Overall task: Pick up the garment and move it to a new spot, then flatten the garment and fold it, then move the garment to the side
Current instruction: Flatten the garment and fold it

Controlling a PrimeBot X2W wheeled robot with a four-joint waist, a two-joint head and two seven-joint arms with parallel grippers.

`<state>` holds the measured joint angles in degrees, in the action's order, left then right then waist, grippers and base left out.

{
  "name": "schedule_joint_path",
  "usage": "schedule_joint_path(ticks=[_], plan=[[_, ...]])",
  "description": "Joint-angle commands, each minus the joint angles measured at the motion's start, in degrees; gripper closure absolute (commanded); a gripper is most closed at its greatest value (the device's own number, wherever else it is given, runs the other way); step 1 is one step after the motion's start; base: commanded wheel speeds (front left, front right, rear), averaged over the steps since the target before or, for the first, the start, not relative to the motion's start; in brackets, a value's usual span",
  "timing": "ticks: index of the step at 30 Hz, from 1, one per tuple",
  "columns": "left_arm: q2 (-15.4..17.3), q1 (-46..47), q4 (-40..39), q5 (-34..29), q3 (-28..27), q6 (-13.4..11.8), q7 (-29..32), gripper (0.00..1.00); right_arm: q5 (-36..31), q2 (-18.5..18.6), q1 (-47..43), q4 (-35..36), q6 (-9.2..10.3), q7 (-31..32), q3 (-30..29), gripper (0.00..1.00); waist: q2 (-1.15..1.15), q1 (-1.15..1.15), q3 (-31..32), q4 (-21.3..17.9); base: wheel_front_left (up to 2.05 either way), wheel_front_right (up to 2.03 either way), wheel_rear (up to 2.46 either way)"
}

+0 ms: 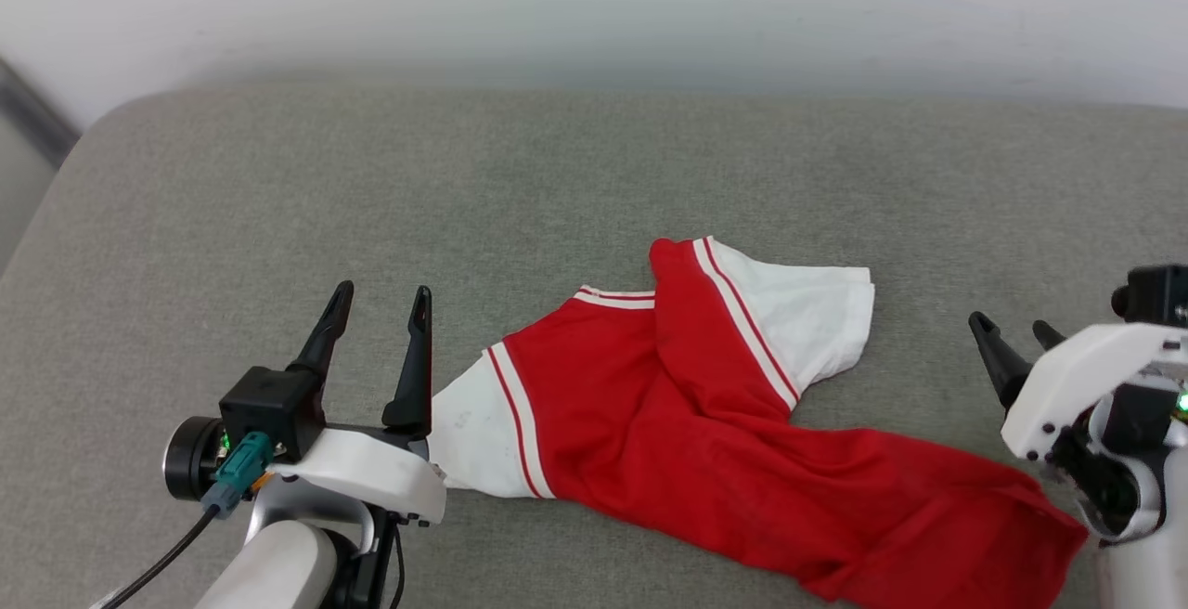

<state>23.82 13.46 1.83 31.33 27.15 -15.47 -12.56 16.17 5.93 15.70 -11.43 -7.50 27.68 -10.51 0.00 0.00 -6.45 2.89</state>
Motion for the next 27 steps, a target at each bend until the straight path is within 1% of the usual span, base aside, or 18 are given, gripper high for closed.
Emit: schedule_joint_path(ticks=[1,5,6,8,12,18,22,23,24,25,27], plan=[[-0.1,0.6,-0.2,-0.2,-0.1,-0.1,-0.3,0.0,0.8,0.1,1.7,-1.1,0.02,1.5,0.2,0.0,0.0,0.0,-2.0,2.0,0.0,0.0,0.0],[-0.8,2.2,-0.7,-0.5,0.1,0.3,-0.7,0.0,1.5,2.7,9.9,-6.8,0.03,11.0,1.0,0.0,0.0,0.0,-5.3,5.1,0.0,0.0,0.0],[-1.1,2.6,-0.7,-0.4,0.2,0.7,-0.8,0.0,1.0,3.5,11.8,-7.5,0.02,12.6,1.3,0.0,0.0,0.0,-6.2,5.9,0.0,0.0,0.0],[-1.6,3.6,-0.4,-0.5,0.3,1.2,-1.2,0.0,1.4,3.9,15.3,-9.5,0.02,15.4,1.5,0.0,0.0,0.0,-7.8,7.3,0.0,0.0,0.0],[-2.7,5.4,0.5,-0.8,0.4,2.3,-1.7,0.0,0.1,5.4,20.8,-13.3,0.03,18.8,2.7,0.0,0.0,0.0,-10.5,9.3,0.0,0.0,0.0],[-4.4,7.1,2.1,-1.2,0.4,3.4,-2.3,0.0,-1.0,4.4,24.4,-20.6,0.03,23.3,2.8,0.0,0.0,0.0,-12.6,10.7,0.0,0.0,0.0],[-5.4,7.2,3.3,-1.4,0.5,4.1,-2.5,0.0,-0.4,3.5,22.7,-25.8,0.02,25.7,2.5,0.0,0.0,0.0,-12.9,11.1,0.0,0.0,0.0],[-5.6,7.3,3.5,-1.5,0.5,4.2,-2.5,0.0,0.1,3.3,22.3,-26.9,0.03,26.2,2.6,0.56,0.0,0.0,-13.0,11.1,0.0,0.0,0.0],[-5.7,7.4,3.8,-1.6,0.3,4.3,-2.6,0.0,0.4,3.2,22.3,-27.6,0.03,26.3,2.7,0.91,0.0,0.0,-12.9,11.1,0.0,0.0,0.0],[-5.8,7.4,4.1,-1.6,0.2,4.4,-2.6,0.0,0.8,3.3,22.3,-28.0,0.03,26.1,3.0,1.0,0.0,0.0,-12.8,11.0,0.0,0.0,0.0],[-5.8,7.2,4.8,-1.6,0.0,4.8,-2.6,0.0,1.4,3.5,22.9,-27.7,0.02,25.1,4.0,1.0,0.0,0.0,-12.3,10.6,0.0,0.0,0.0]])
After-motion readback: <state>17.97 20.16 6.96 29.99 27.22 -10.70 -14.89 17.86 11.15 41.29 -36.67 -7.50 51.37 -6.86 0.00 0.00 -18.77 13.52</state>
